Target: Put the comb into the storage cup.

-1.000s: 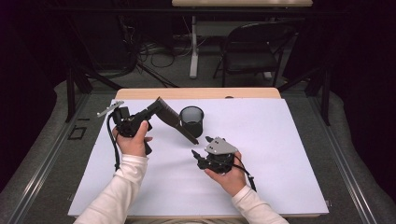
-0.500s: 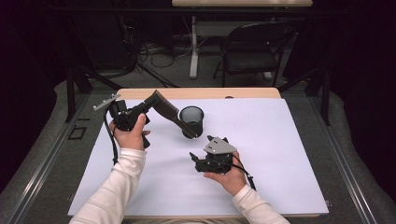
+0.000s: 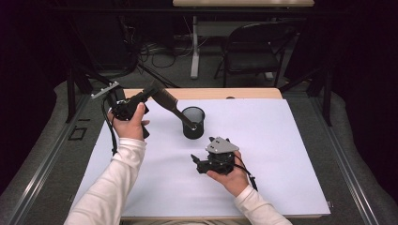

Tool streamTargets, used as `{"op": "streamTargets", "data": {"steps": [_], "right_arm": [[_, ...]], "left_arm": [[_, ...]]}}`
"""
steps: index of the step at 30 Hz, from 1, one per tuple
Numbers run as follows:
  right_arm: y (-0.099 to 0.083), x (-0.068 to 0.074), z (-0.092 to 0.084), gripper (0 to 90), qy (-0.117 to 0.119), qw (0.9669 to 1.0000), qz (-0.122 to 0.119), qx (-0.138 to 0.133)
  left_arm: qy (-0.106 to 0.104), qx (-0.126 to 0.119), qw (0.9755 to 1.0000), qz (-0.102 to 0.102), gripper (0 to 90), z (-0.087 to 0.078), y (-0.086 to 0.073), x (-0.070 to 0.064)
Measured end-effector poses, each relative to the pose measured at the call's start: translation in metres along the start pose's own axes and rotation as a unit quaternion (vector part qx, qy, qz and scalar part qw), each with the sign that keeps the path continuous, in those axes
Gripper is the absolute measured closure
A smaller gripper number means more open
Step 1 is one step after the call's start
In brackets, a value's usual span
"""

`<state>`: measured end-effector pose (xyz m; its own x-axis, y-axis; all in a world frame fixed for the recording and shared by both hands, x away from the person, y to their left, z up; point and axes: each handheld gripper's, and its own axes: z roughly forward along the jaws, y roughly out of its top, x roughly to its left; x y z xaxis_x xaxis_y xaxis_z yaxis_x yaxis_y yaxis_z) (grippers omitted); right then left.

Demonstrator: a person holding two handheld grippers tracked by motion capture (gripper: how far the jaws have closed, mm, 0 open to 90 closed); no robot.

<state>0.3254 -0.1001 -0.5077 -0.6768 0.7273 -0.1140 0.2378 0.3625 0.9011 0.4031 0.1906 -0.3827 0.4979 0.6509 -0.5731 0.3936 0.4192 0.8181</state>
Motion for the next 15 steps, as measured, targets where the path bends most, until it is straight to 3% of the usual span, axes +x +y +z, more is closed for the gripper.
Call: {"op": "streamTargets", "data": {"steps": [10, 15], "right_arm": [[0.001, -0.003, -0.005, 10.7, -0.004, 0.9999, -0.007, 0.006], [0.001, -0.004, -0.006, 5.1, 0.002, 1.0, -0.005, 0.005]], "left_arm": [[0.009, -0.007, 0.9999, 0.003, 84.9, 0.003, 0.012, -0.003], [0.014, -0.01, 0.9998, 0.006, 84.9, 0.004, 0.017, -0.004]]}}
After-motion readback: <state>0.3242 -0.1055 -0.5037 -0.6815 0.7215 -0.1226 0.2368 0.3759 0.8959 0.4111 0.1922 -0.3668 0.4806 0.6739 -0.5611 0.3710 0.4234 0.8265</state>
